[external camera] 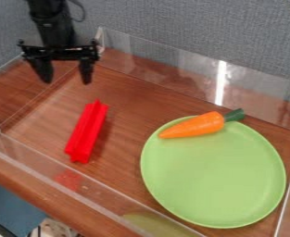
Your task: Put the red object on the left side
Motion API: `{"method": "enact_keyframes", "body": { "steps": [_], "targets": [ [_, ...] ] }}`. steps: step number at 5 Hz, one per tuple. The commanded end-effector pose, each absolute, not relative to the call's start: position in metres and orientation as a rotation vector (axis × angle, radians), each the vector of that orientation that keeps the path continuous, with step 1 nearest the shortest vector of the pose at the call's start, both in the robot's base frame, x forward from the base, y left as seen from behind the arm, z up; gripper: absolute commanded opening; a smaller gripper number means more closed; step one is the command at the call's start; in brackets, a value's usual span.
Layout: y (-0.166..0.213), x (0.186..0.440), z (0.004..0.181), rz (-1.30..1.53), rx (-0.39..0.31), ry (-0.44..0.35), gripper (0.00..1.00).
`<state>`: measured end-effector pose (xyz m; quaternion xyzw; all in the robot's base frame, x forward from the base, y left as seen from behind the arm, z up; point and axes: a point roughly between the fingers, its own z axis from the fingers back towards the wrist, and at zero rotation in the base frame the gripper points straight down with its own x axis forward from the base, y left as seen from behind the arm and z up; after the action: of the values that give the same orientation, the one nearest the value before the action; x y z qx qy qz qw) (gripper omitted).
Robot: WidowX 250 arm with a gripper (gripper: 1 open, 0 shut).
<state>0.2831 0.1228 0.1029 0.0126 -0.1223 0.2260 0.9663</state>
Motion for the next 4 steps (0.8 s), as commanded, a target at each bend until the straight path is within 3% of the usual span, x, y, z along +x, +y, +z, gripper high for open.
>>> {"method": "enact_keyframes", "body": {
  "steps": [1, 4],
  "targets": [
    [0.106, 0.287, 0.103, 0.415, 0.029, -0.268, 1.00],
    [0.124, 0.289, 0.097, 0.539, 0.056, -0.261, 1.00]
  ]
}}
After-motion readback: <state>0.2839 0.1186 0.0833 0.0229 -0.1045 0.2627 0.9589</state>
